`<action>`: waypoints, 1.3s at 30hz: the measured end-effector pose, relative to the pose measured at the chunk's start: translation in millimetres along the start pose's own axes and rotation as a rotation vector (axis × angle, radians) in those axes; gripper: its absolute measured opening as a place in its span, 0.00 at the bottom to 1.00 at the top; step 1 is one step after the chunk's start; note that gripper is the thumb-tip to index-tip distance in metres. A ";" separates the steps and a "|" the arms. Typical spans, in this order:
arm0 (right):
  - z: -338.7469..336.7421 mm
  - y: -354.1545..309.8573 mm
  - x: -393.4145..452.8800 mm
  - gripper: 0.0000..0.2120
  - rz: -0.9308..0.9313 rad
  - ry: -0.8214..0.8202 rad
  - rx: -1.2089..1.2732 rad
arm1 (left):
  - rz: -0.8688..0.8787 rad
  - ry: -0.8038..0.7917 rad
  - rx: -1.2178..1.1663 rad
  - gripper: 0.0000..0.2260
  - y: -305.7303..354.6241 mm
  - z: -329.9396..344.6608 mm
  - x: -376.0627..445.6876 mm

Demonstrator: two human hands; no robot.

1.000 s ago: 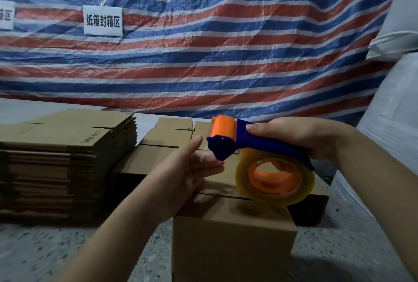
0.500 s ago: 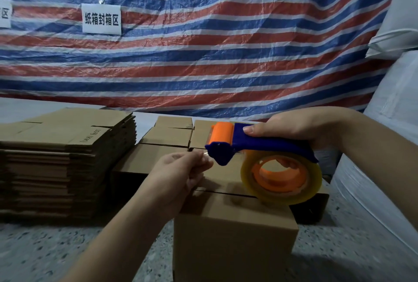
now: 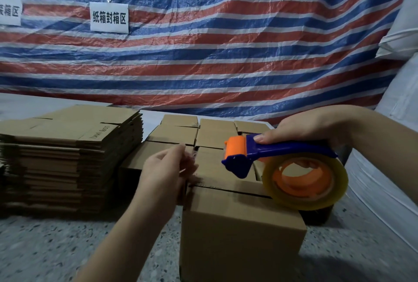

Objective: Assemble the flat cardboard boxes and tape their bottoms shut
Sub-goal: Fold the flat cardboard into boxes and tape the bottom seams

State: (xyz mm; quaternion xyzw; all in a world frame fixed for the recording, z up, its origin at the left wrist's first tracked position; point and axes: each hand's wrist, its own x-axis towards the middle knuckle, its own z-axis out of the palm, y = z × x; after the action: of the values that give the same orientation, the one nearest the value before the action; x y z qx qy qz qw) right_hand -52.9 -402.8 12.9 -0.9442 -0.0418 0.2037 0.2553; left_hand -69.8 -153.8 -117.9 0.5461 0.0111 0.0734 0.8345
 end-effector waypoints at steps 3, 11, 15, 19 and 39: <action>8.3 -16.7 -2.5 0.33 0.093 -0.005 -0.056 | -0.035 -0.057 0.206 0.19 2.4 -19.1 -0.1; 15.8 -43.5 7.4 0.36 0.122 -0.069 -0.211 | -0.093 0.010 0.209 0.10 -7.2 -33.8 -8.6; 17.4 -50.1 10.2 0.34 0.152 -0.072 -0.246 | -0.101 -0.020 0.176 0.09 -14.8 -38.1 -9.5; 17.6 -50.6 11.3 0.32 0.162 -0.069 -0.252 | -0.109 -0.037 0.231 0.12 -28.2 -40.1 -10.8; 22.2 -55.8 10.0 0.25 0.165 -0.062 -0.234 | -0.293 -0.035 0.285 0.25 -48.6 -35.2 -26.9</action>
State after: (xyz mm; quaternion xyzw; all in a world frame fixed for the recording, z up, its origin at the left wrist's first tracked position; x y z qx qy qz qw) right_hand -51.4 -342.2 19.6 -0.9610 0.0048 0.2468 0.1246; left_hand -94.5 -144.5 -178.1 0.6522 0.0861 -0.0605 0.7507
